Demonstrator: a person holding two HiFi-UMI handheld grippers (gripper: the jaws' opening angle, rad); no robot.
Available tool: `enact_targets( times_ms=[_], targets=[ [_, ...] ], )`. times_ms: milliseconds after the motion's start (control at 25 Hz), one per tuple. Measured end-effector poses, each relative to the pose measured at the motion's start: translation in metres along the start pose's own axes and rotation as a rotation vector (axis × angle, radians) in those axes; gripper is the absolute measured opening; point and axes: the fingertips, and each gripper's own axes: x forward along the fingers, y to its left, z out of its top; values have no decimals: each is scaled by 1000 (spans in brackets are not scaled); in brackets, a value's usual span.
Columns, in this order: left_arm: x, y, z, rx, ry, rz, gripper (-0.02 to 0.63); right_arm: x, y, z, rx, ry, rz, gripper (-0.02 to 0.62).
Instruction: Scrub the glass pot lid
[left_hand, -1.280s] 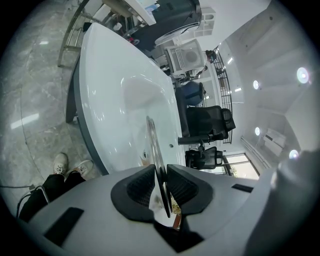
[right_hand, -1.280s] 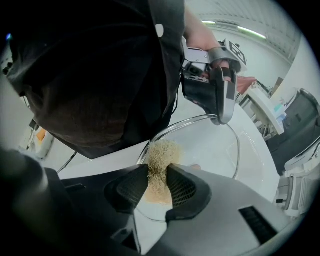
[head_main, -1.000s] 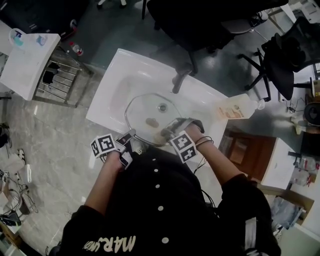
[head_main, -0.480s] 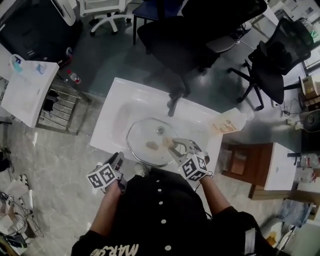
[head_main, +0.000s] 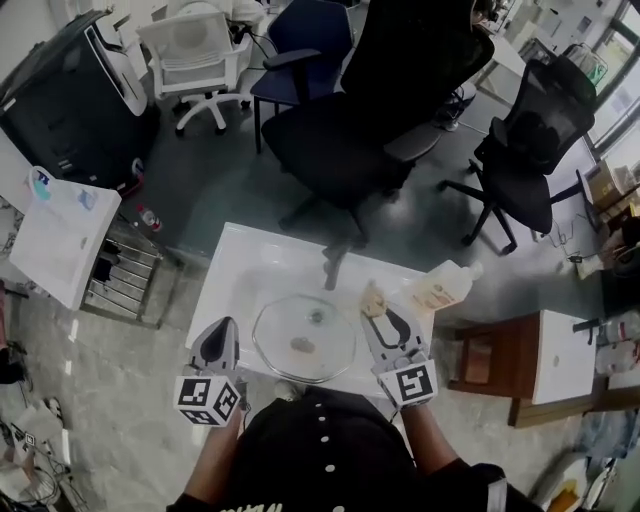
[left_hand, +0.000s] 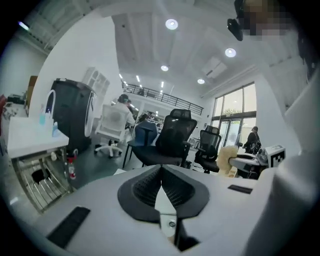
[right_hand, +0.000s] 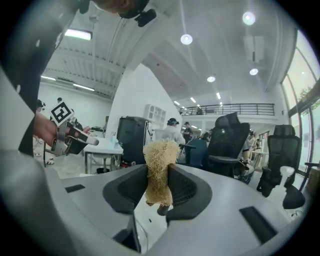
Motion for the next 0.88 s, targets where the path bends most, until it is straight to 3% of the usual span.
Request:
enact_targets(
  times_ms=[160, 240, 400, 880],
  targets=[
    [-2, -14, 24, 87, -42, -29, 28, -24, -28, 19, 20, -11, -99, 135],
    [-3, -18, 29, 119, -58, -50, 28, -34, -40, 35, 49, -67, -149, 135],
    [-1, -18, 30, 139, -63, -47, 26, -53, -59, 43, 31, -127, -212, 135],
    [-3, -33, 29, 197, -57, -46, 26, -58, -55, 54, 50, -172, -214, 133]
  ],
)
